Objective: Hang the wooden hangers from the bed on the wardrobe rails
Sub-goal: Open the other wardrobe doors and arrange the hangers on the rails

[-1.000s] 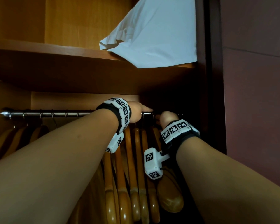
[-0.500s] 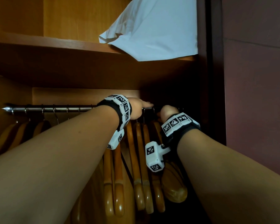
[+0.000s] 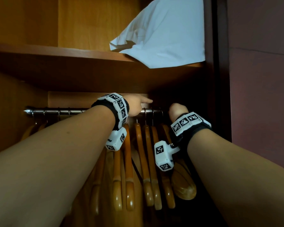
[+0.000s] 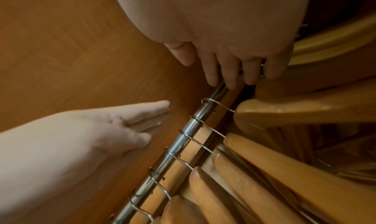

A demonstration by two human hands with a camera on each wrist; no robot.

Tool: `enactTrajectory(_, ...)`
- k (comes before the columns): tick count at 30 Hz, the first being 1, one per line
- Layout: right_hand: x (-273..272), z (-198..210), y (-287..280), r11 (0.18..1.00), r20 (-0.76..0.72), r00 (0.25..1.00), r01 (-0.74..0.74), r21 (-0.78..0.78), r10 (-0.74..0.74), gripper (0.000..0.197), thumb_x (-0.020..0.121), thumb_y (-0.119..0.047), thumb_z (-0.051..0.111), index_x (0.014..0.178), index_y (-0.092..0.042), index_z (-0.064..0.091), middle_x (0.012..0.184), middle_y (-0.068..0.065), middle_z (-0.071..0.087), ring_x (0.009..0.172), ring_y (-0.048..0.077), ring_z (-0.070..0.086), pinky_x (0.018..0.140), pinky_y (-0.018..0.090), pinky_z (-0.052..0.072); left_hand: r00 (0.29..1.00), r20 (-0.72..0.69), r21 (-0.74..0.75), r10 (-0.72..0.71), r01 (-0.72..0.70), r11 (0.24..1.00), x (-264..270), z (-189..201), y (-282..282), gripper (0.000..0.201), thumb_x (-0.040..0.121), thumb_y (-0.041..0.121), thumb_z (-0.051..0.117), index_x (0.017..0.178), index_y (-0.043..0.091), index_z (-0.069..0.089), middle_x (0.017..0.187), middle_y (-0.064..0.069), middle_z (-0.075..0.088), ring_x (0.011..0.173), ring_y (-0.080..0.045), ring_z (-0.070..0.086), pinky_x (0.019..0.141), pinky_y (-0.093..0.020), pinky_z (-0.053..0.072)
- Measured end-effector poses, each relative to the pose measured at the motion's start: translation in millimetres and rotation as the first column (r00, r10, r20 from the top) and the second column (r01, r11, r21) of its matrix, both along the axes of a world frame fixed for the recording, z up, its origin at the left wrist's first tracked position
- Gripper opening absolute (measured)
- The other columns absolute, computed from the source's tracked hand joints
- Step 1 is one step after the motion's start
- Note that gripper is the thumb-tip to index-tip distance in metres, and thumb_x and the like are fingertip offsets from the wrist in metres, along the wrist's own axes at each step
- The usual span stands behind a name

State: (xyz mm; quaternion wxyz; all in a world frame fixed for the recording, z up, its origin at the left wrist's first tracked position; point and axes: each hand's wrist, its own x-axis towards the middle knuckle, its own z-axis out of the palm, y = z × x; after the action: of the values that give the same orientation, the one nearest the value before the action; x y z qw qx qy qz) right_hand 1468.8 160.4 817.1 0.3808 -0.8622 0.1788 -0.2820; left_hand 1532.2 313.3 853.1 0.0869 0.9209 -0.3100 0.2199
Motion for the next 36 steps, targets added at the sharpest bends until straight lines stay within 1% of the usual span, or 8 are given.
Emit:
enactTrajectory(3,-9,-1,3,0.986,-0.074,0.997,-0.002,-0.165,-0.01,0.033,0.103,-0.01,0.044,0.133,0.0,0.053,0.137,0.013,0.055,0.126,0.025,0.053,0.099,0.031,0.044,0.999,0.001,-0.02,0.035,-0.035,0.999,-8,-2,15,0.078,0.091,-0.005,0.037,0.15,0.045,0.038,0.16,0.004,0.036,0.121,-0.019,0.058,0.075,-0.022,0.053)
enactTrajectory(5,-10,-8,2,0.976,0.071,0.99,-0.129,0.174,0.118,0.037,0.103,-0.012,0.041,0.138,-0.005,0.049,0.141,0.013,0.051,0.129,0.027,0.051,0.09,0.03,0.049,0.999,0.012,-0.033,0.045,-0.045,0.998,-13,-6,25,0.074,0.093,-0.005,0.037,0.15,0.042,0.041,0.16,0.006,0.036,0.131,-0.019,0.052,0.086,-0.02,0.048)
enactTrajectory(7,-11,-18,8,0.966,0.095,0.982,-0.181,0.187,0.166,0.04,0.102,-0.013,0.041,0.141,-0.005,0.047,0.142,0.015,0.05,0.13,0.03,0.05,0.082,0.029,0.051,0.998,0.005,-0.048,0.063,-0.063,0.997,-16,-11,33,0.073,0.092,-0.007,0.037,0.148,0.04,0.045,0.158,0.008,0.039,0.133,-0.018,0.049,0.087,-0.018,0.043)
enactTrajectory(12,-3,-33,15,0.992,-0.185,0.982,0.014,-0.129,-0.038,0.033,0.105,-0.012,0.042,0.133,0.0,0.053,0.134,0.013,0.058,0.122,0.025,0.058,0.098,0.031,0.046,0.997,-0.017,-0.06,0.072,-0.073,0.996,-20,-25,47,0.069,0.09,-0.002,0.042,0.137,0.046,0.056,0.145,0.011,0.053,0.099,-0.011,0.061,0.072,-0.022,0.049)
enactTrajectory(16,-8,-45,15,0.943,-0.205,0.976,-0.003,-0.334,-0.069,0.034,0.103,-0.009,0.043,0.135,0.001,0.049,0.139,0.014,0.053,0.128,0.025,0.053,0.103,0.031,0.041,0.997,-0.054,-0.023,0.052,-0.053,0.998,-23,-42,50,0.067,0.093,-0.003,0.043,0.142,0.042,0.053,0.153,0.006,0.045,0.125,-0.019,0.057,0.084,-0.022,0.047)
enactTrajectory(19,-23,-54,19,0.995,-0.228,0.972,0.027,-0.101,-0.05,0.037,0.106,-0.011,0.037,0.14,0.002,0.045,0.144,0.014,0.049,0.133,0.026,0.047,0.107,0.03,0.034,0.998,-0.061,0.003,0.035,-0.035,0.999,-28,-51,48,0.069,0.092,-0.006,0.043,0.143,0.039,0.053,0.155,0.004,0.043,0.133,-0.018,0.05,0.101,-0.029,0.049)
enactTrajectory(26,-19,-67,17,0.968,-0.273,0.962,-0.048,-0.248,-0.022,0.037,0.105,-0.007,0.034,0.14,0.003,0.042,0.146,0.019,0.045,0.134,0.027,0.046,0.112,0.031,0.029,0.995,-0.089,0.056,0.048,-0.043,0.997,-35,-56,35,0.065,0.096,-0.006,0.044,0.147,0.034,0.048,0.158,0.0,0.039,0.137,-0.02,0.047,0.105,-0.029,0.044)
enactTrajectory(36,-9,-64,6,0.989,-0.269,0.963,-0.047,-0.139,0.008,0.039,0.107,-0.014,0.034,0.141,0.004,0.042,0.145,0.017,0.046,0.134,0.03,0.044,0.11,0.032,0.031,0.986,-0.14,0.132,0.089,-0.071,0.989,-30,-56,29,0.07,0.094,-0.007,0.044,0.15,0.035,0.043,0.161,0.001,0.034,0.144,-0.023,0.038,0.113,-0.04,0.04)
